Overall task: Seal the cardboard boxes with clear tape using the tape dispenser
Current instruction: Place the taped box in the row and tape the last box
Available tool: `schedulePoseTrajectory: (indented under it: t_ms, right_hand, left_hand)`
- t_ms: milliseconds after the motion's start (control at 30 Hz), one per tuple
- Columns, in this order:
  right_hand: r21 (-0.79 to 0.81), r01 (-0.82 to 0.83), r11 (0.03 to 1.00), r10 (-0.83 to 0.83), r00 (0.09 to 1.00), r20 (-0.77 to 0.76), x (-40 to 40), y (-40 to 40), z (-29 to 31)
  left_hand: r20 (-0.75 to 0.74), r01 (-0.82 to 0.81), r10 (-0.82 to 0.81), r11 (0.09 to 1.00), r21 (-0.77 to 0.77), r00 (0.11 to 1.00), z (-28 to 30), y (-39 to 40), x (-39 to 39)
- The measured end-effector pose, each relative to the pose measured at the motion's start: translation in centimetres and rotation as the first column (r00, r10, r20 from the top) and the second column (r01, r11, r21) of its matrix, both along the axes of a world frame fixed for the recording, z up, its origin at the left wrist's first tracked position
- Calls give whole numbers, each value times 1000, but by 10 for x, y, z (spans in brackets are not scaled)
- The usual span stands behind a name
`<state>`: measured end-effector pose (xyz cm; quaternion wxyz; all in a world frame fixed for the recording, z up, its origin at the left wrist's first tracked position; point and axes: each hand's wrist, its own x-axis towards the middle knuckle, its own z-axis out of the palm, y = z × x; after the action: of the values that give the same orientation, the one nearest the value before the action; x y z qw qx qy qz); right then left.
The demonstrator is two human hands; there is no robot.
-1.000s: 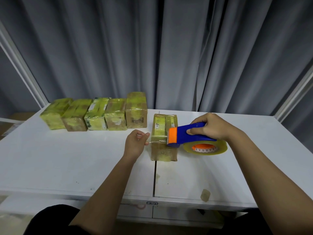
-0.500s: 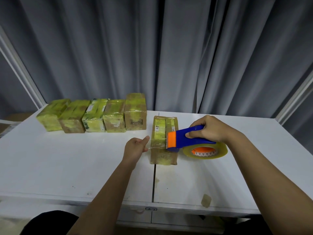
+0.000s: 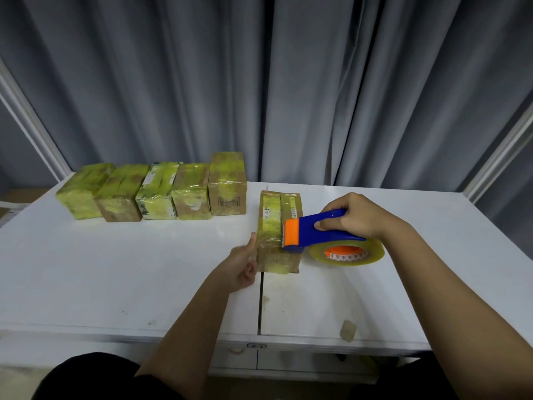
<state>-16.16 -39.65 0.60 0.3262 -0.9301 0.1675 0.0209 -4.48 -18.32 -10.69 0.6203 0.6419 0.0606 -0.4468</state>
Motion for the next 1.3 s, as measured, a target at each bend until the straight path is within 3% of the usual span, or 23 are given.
schedulePoseTrajectory:
  t_ms: [67,133,200,233,300,367,500,667,800,933,1067,1300]
  right_hand:
    - [-8,-1,1000,1,1000,7,-1,3,0]
    - [-4,6,1000,-6,1000,11,-2,5,1]
    - [5,8,1000,-8,1000,11,-3,5,0]
    - [6,10,1000,-10,1000,9,-4,5,0]
    - [10,13,1000,-13,1000,12,-5,4,-1]
    - [23,19,1000,-20,1000,9,-4,3,-2]
    - [39,26,999,-26,1000,10,-2,4,-3]
    - [41,45,998,-45,999,2,2,12,-1]
    - [30,53,998,-53,999,-9,6,22,2]
    - [282,38,959,-20,998,-66,-5,28,-2]
    - [541,45,840,1,996,-85,-16,26,-28]
    - [586,130,800,-124,991,-50,-16,25,-51]
  left_hand:
    - [33,-8,6,999,51,999,-6,0,-2]
    - [297,-43,-6,986,159,955,-15,4,0]
    - [671,-161,-94,938,307,736,-26,11,4]
    - [773,-202,-98,938,283,627,-26,12,3]
    - [860,-147,-45,980,138,508,-11,11,-3]
    - [890,-14,-75,996,91,449,-2,4,-10]
    - [920,152,-299,951,267,252,-19,-3,-20]
    - [898,60,-346,937,343,271,-9,-11,-15]
    - [892,17,-450,893,450,48,0,-8,11]
    - [861,9,-496,866,500,-115,6,-7,37]
    - [831,-73,-546,838,541,-111,2,-11,49]
    - [855,4,-486,869,495,-182,-8,-11,58]
